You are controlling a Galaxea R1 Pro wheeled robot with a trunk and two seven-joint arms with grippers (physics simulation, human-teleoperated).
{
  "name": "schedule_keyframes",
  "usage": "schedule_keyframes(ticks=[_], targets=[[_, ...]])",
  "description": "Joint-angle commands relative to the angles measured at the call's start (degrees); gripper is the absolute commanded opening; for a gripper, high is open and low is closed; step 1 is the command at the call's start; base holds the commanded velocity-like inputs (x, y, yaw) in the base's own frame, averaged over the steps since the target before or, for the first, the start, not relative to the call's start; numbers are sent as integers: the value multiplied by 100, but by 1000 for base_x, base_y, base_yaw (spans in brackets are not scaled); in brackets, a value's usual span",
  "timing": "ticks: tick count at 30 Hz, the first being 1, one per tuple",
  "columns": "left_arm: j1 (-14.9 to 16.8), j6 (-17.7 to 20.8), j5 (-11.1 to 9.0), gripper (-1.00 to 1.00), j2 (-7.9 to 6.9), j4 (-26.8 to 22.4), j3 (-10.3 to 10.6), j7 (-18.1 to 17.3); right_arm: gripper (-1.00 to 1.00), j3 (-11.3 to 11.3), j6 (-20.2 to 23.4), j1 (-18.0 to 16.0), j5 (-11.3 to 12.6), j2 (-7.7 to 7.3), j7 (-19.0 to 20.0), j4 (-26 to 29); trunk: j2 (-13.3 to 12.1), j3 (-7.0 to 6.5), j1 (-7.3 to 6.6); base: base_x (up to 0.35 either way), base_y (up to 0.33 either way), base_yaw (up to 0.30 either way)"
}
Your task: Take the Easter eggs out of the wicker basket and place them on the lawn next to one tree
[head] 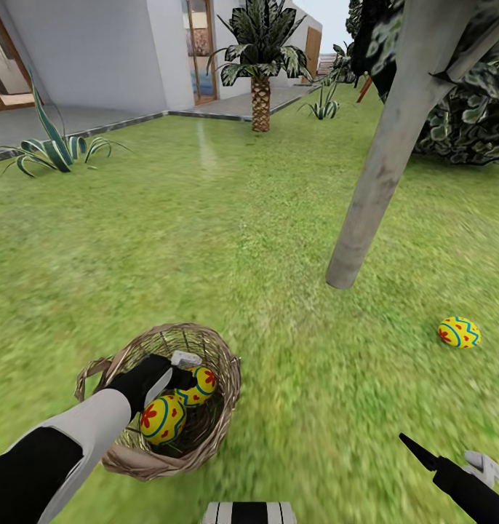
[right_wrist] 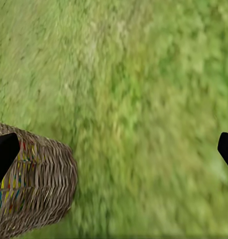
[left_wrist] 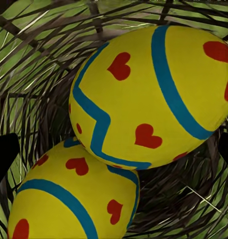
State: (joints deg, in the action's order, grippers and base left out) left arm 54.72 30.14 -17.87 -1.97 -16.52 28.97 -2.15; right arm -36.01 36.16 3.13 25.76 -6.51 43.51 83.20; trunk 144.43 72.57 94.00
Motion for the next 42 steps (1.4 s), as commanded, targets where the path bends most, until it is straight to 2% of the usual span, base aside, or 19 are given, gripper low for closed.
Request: schedule_keyframes(ticks=[1, 16, 21, 27, 33, 42], targets=[[2, 19, -41, 100, -6, -12, 48, -5, 100, -5, 40, 1, 34, 0, -1, 4, 2, 3, -1, 0, 0, 0], [3, -152, -41, 100, -23, -18, 91, -158, 100, -5, 38, -1, 34, -7, -1, 4, 2, 3, -1, 0, 0, 0], [11, -174, -42, 100, -39, -58, 104, -482, 100, -3, 43, -3, 34, -14, -1, 4, 2, 3, -1, 0, 0, 0], [9, -175, -41, 100, -47, -129, 108, -604, 100, -5, 47, -3, 34, -3, -1, 4, 2, 3, -1, 0, 0, 0], [6, -176, -41, 100, -49, -146, 109, -635, 100, -3, 48, -5, 34, 3, -1, 4, 10, 136, 15, 0, 0, 0], [-2, -245, -41, 100, -40, -158, 124, -644, 100, -3, 49, -5, 34, 1, -1, 4, 10, 136, 15, 0, 0, 0]])
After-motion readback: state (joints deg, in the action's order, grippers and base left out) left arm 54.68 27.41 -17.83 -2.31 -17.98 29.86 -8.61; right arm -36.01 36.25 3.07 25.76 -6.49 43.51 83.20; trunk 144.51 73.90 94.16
